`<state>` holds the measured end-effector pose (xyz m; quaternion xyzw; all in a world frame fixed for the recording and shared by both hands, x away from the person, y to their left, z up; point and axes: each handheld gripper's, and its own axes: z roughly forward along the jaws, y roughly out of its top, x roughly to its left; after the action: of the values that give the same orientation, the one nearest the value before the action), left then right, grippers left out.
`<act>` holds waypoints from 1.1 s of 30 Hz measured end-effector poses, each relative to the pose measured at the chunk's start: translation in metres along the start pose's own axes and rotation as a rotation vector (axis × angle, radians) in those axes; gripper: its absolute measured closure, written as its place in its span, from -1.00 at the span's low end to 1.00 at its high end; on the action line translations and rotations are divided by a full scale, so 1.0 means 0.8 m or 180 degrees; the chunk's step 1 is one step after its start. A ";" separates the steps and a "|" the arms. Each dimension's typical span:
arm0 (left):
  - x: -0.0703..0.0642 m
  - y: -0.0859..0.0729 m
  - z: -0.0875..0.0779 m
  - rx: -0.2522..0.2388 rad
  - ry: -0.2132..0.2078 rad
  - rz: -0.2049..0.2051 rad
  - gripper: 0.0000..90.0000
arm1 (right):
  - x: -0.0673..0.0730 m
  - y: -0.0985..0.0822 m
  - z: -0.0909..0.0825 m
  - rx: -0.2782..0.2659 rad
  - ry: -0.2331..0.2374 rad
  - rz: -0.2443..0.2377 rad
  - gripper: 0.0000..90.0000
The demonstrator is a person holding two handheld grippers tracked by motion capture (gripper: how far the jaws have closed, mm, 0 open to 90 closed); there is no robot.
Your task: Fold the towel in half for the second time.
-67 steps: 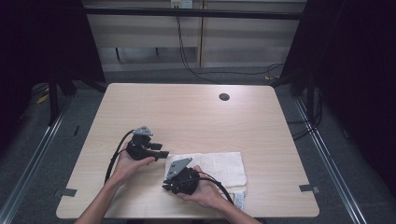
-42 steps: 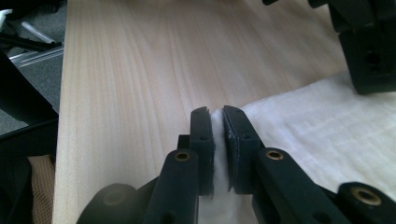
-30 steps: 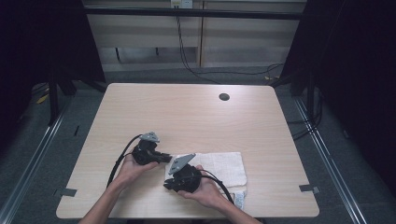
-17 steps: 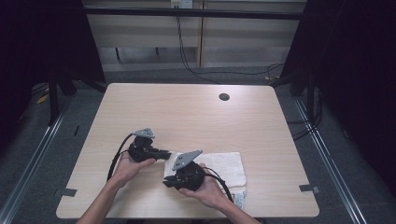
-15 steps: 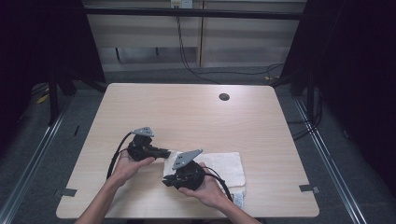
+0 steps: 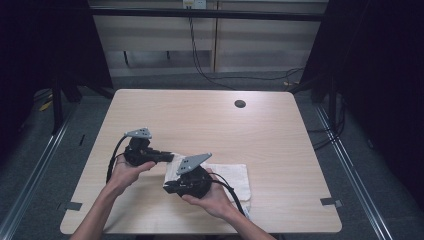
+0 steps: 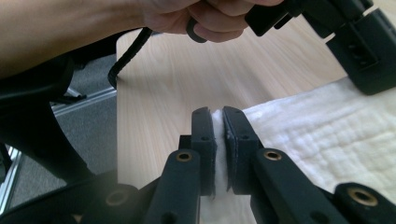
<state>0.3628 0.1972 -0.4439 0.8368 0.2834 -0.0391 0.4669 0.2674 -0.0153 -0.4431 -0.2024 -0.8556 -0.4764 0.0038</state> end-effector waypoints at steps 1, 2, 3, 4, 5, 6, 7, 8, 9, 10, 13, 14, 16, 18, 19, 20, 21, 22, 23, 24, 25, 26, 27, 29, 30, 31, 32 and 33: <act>0.001 0.000 -0.006 0.0020 0.0038 -0.0004 0.91 | 0.000 0.001 0.002 -0.0034 0.0023 0.0008 0.86; 0.001 0.000 -0.006 0.0020 0.0038 -0.0004 0.91 | 0.000 0.003 0.003 -0.0055 0.0032 0.0013 0.86; 0.002 0.000 -0.011 0.0011 0.0077 -0.0022 0.91 | 0.000 0.005 0.005 -0.0075 0.0045 0.0020 0.86; 0.002 0.000 -0.011 0.0011 0.0077 -0.0022 0.91 | 0.000 0.007 0.005 -0.0095 0.0054 0.0021 0.86; 0.002 0.000 -0.016 -0.0003 0.0103 -0.0033 0.91 | 0.001 0.010 0.006 -0.0108 0.0060 0.0014 0.86; 0.002 0.001 -0.020 -0.0012 0.0116 -0.0041 0.91 | 0.002 0.013 0.005 -0.0133 0.0060 0.0004 0.86; 0.001 0.002 -0.023 -0.0033 0.0133 -0.0059 0.91 | 0.003 0.016 0.005 -0.0153 0.0059 -0.0002 0.86; 0.000 0.003 -0.025 -0.0034 0.0151 -0.0064 0.91 | 0.003 0.019 0.004 -0.0190 0.0063 -0.0011 0.86; -0.001 0.005 -0.028 -0.0020 0.0176 -0.0050 0.91 | 0.003 0.022 0.003 -0.0226 0.0075 -0.0003 0.86; -0.002 0.007 -0.031 -0.0023 0.0197 -0.0050 0.91 | 0.003 0.025 0.001 -0.0256 0.0077 -0.0005 0.86; -0.001 0.011 -0.039 -0.0062 0.0225 -0.0063 0.91 | 0.004 0.033 -0.002 -0.0308 0.0063 -0.0027 0.86; -0.001 0.011 -0.039 -0.0062 0.0225 -0.0063 0.91 | 0.004 0.033 -0.002 -0.0308 0.0063 -0.0027 0.86; 0.000 0.009 -0.037 -0.0023 0.0232 -0.0052 0.91 | 0.005 0.032 -0.001 -0.0322 0.0042 -0.0034 0.86; 0.001 0.007 -0.030 0.0019 0.0225 -0.0072 0.91 | 0.004 0.028 0.002 -0.0279 0.0040 -0.0023 0.86; 0.002 0.006 -0.027 0.0017 0.0218 -0.0087 0.91 | 0.003 0.026 0.002 -0.0259 0.0020 -0.0032 0.86; 0.002 0.007 -0.024 0.0008 0.0192 -0.0095 0.91 | 0.003 0.024 0.002 -0.0261 0.0019 -0.0028 0.86; 0.002 0.008 -0.022 -0.0003 0.0173 -0.0107 0.91 | 0.003 0.022 0.001 -0.0259 0.0006 -0.0015 0.86; 0.001 0.010 -0.019 -0.0001 0.0173 -0.0097 0.91 | 0.003 0.021 -0.001 -0.0263 0.0000 -0.0021 0.86; 0.001 0.010 -0.019 -0.0001 0.0173 -0.0097 0.91 | 0.003 0.021 -0.001 -0.0263 0.0000 -0.0021 0.86; -0.001 0.012 -0.017 0.0018 0.0160 -0.0076 0.91 | 0.002 0.020 -0.003 -0.0266 -0.0022 -0.0021 0.86; -0.004 0.018 -0.012 0.0018 0.0147 -0.0058 0.91 | 0.002 0.019 -0.009 -0.0267 -0.0040 -0.0026 0.86; -0.006 0.021 -0.010 0.0019 0.0129 -0.0050 0.91 | 0.002 0.018 -0.012 -0.0270 -0.0054 -0.0029 0.86; -0.008 0.025 -0.007 0.0032 0.0131 -0.0031 0.91 | 0.001 0.017 -0.016 -0.0271 -0.0066 -0.0027 0.86; -0.012 0.031 0.000 0.0052 0.0120 0.0003 0.91 | 0.000 0.014 -0.024 -0.0284 -0.0100 -0.0022 0.86; -0.012 0.031 0.000 0.0052 0.0120 0.0003 0.91 | 0.000 0.014 -0.024 -0.0284 -0.0100 -0.0022 0.86; -0.014 0.033 0.004 0.0051 0.0109 0.0005 0.91 | -0.002 0.010 -0.032 -0.0295 -0.0121 -0.0013 0.86; -0.016 0.036 0.008 0.0063 0.0104 0.0019 0.91 | -0.002 0.010 -0.032 -0.0295 -0.0121 -0.0013 0.86; -0.019 0.040 0.017 0.0079 0.0088 0.0025 0.91 | -0.004 0.005 -0.040 -0.0319 -0.0139 0.0025 0.86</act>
<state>0.3688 0.1668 -0.4219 0.8441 0.2860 -0.0292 0.4526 0.2661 -0.0404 -0.4231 -0.2161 -0.8298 -0.5141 -0.0231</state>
